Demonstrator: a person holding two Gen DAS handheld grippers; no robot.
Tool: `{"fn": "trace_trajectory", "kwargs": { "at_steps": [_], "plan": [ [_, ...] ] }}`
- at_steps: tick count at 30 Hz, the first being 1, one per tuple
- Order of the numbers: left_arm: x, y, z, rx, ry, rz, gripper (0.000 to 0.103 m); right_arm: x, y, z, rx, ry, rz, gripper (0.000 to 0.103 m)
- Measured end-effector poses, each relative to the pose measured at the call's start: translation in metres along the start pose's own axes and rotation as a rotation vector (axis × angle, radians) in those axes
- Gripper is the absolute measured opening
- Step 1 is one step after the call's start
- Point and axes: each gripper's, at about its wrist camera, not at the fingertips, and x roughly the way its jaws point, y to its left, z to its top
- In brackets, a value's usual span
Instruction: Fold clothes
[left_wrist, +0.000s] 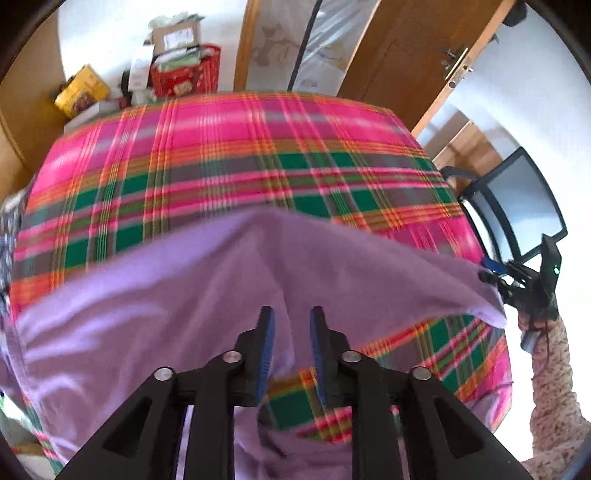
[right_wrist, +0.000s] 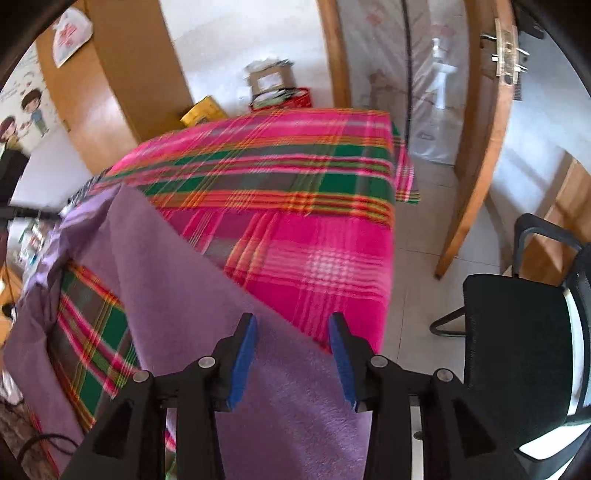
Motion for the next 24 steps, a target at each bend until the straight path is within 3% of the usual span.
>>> {"fn": "trace_trajectory", "kwargs": {
  "at_steps": [2, 8, 13, 16, 18, 24],
  "plan": [
    [0.009, 0.004, 0.018, 0.017, 0.008, 0.062, 0.023, 0.001, 0.005, -0.001, -0.020, 0.012, 0.009, 0.041],
    [0.041, 0.028, 0.059, 0.003, 0.064, 0.130, 0.023, 0.002, 0.016, -0.003, -0.064, 0.031, 0.010, 0.042],
    [0.066, 0.050, 0.080, 0.019, 0.113, 0.226, 0.023, 0.003, 0.013, 0.001, -0.074, 0.061, -0.015, 0.022],
    [0.076, 0.064, 0.083, -0.007, 0.136, 0.215, 0.023, 0.003, 0.015, 0.004, -0.089, 0.087, -0.013, 0.008],
    [0.082, 0.070, 0.082, -0.017, 0.157, 0.200, 0.023, 0.005, 0.022, 0.004, -0.126, 0.100, -0.020, 0.008],
    [0.091, 0.064, 0.073, 0.080, 0.182, 0.234, 0.022, 0.000, 0.013, 0.016, -0.113, 0.065, -0.059, 0.007]
  ]
}}
